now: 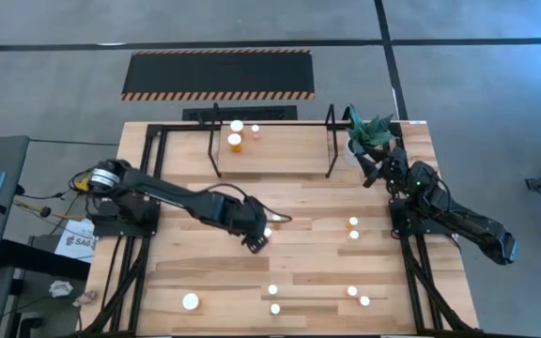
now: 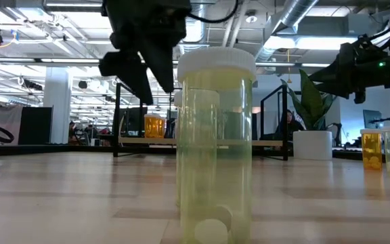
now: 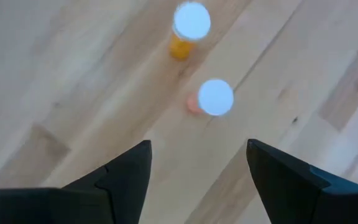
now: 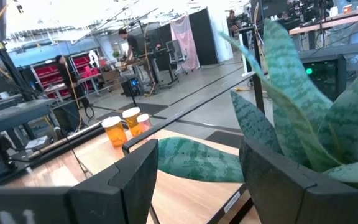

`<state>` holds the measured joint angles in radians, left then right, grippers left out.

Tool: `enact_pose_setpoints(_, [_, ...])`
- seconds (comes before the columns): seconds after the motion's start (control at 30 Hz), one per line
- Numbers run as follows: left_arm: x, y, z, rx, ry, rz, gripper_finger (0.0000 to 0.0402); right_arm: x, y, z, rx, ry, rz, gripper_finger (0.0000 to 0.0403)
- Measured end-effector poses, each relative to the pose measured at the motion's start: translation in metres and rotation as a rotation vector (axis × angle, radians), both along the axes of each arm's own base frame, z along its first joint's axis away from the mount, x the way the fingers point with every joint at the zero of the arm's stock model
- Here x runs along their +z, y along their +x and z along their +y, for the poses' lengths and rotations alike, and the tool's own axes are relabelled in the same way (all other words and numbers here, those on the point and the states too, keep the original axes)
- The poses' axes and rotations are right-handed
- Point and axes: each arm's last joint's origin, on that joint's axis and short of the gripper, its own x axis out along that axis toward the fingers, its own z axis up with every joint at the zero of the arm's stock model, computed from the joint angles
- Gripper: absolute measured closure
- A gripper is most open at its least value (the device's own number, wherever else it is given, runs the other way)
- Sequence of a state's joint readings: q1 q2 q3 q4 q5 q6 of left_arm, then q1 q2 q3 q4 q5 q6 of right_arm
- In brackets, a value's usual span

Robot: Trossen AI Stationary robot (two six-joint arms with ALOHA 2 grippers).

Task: Pick and place medicine bottles onto shelf by color
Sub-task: Put the top red pill bottle on the shelf aligned with the other red pill bottle

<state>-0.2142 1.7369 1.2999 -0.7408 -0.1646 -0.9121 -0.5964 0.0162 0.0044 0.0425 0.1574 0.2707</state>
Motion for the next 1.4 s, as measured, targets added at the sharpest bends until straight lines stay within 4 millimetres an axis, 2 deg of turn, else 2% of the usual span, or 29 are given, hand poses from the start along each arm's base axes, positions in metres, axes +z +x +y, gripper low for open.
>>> enact_pose_setpoints(0.17, [-0.018,0.014,-0.005,0.015,-0.010,-0.027,0.0142,0.000,0.000,0.000,0.000,-0.002,-0.002,0.0154])
enact_pose_setpoints(0.33, [-0.023,0.021,-0.006,0.006,0.024,-0.056,0.0141,0.000,0.000,0.000,0.000,-0.001,-0.002,0.0154])
enact_pose_setpoints(0.63, [-0.048,0.035,-0.008,0.010,0.068,-0.067,0.0140,0.000,0.000,0.000,0.000,0.000,0.000,0.0154])
enact_pose_setpoints(0.8, [-0.049,0.036,-0.008,0.012,0.074,-0.068,0.0148,0.000,0.000,0.000,-0.002,0.002,0.003,0.0154])
enact_pose_setpoints(0.97, [-0.053,0.035,-0.007,0.016,0.072,-0.047,0.0181,0.000,0.000,0.000,0.000,0.001,0.002,0.0154])
enact_pose_setpoints(1.4, [-0.054,0.036,-0.004,0.023,0.061,-0.042,0.0304,0.000,0.000,0.000,0.000,0.001,0.002,0.0154])
